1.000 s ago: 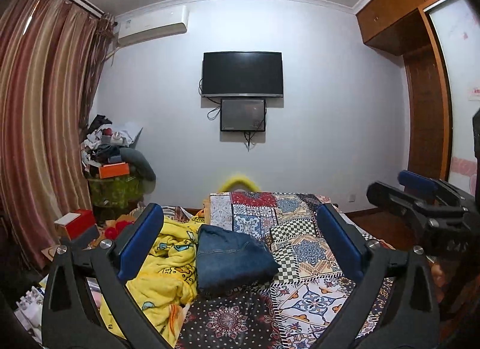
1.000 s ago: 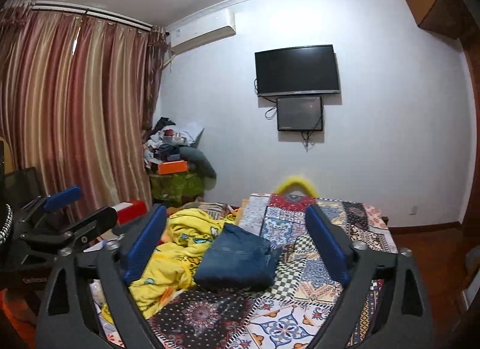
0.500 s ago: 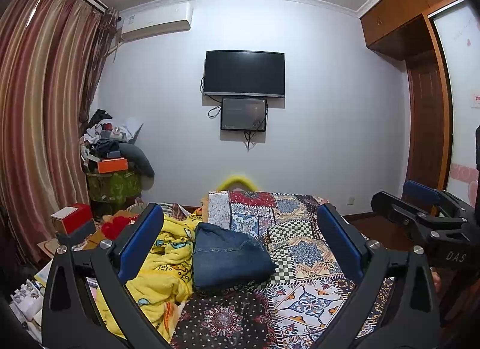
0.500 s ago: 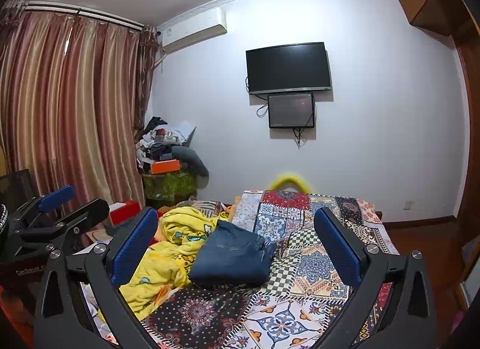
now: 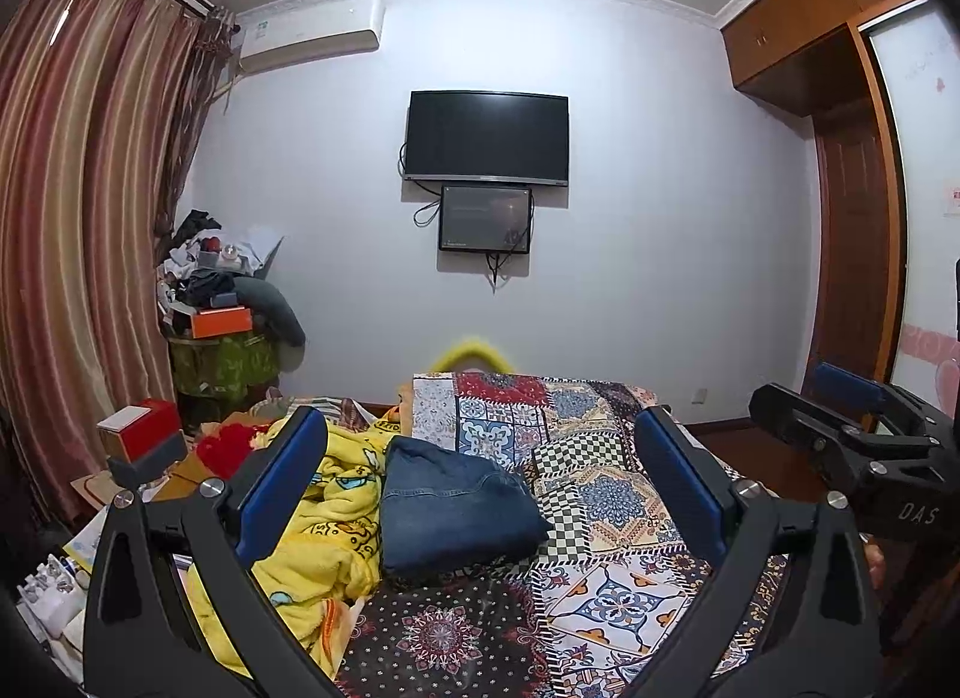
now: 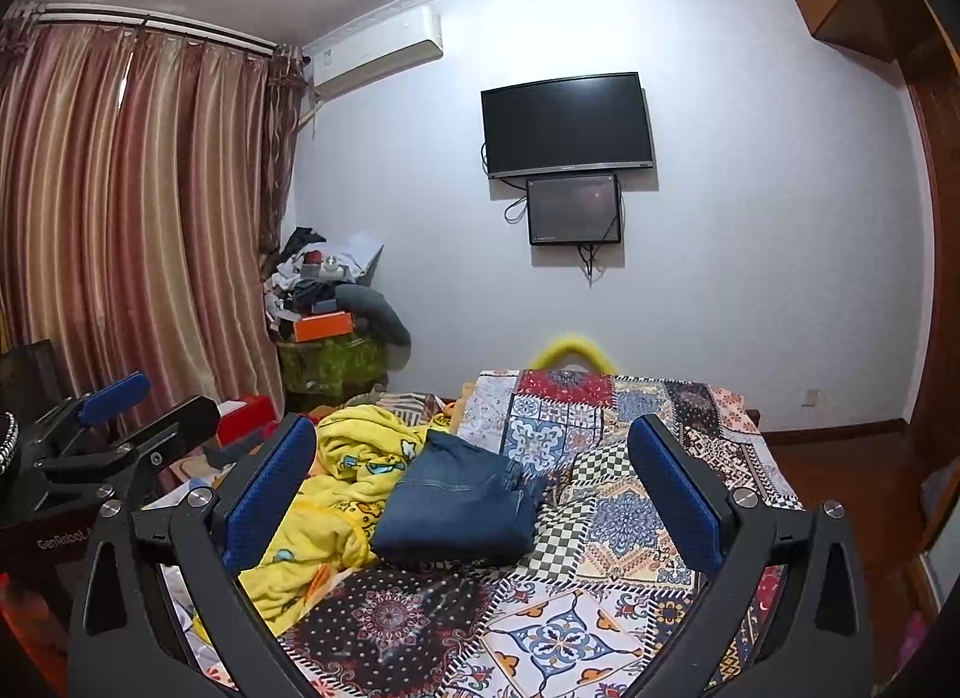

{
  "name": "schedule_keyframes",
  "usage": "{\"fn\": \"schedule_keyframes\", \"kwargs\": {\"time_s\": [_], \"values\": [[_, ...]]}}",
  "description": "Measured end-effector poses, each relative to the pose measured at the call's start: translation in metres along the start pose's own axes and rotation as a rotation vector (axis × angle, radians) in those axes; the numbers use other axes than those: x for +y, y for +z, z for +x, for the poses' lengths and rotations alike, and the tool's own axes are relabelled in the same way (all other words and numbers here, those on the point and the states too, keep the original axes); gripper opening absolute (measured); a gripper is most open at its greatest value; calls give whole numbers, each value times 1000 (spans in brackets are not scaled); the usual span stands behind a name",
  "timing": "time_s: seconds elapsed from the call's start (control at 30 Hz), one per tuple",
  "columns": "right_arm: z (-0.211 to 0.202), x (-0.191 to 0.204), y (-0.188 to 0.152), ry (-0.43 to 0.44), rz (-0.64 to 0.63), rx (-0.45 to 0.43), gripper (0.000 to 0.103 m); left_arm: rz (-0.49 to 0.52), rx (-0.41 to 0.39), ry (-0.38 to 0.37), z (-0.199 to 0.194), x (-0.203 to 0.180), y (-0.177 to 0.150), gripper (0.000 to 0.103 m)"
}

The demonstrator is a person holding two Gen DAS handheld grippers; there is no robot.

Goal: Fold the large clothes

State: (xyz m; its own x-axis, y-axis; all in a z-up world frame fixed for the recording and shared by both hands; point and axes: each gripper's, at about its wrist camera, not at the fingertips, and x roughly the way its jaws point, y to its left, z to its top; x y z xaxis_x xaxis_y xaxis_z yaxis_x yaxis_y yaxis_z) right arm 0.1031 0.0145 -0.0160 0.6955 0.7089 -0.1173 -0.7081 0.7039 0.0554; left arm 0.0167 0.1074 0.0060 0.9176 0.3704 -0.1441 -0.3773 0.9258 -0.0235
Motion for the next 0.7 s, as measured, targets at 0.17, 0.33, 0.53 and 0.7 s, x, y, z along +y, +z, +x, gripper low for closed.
{"fn": "schedule_keyframes", "kwargs": {"time_s": [0.17, 0.33, 0.53, 0.7], "values": [[0, 0, 0, 3, 2, 0, 103, 2, 1, -3, 1, 0, 1, 103], [0, -1, -1, 9, 10, -1, 103, -2, 5, -10, 2, 0, 2, 103], [-1, -1, -1, 3, 12, 0, 103, -6, 10, -16, 4, 0, 1, 103], [-1, -2, 0, -1, 9, 2, 103, -16, 16, -30, 5, 4, 1, 103]]}}
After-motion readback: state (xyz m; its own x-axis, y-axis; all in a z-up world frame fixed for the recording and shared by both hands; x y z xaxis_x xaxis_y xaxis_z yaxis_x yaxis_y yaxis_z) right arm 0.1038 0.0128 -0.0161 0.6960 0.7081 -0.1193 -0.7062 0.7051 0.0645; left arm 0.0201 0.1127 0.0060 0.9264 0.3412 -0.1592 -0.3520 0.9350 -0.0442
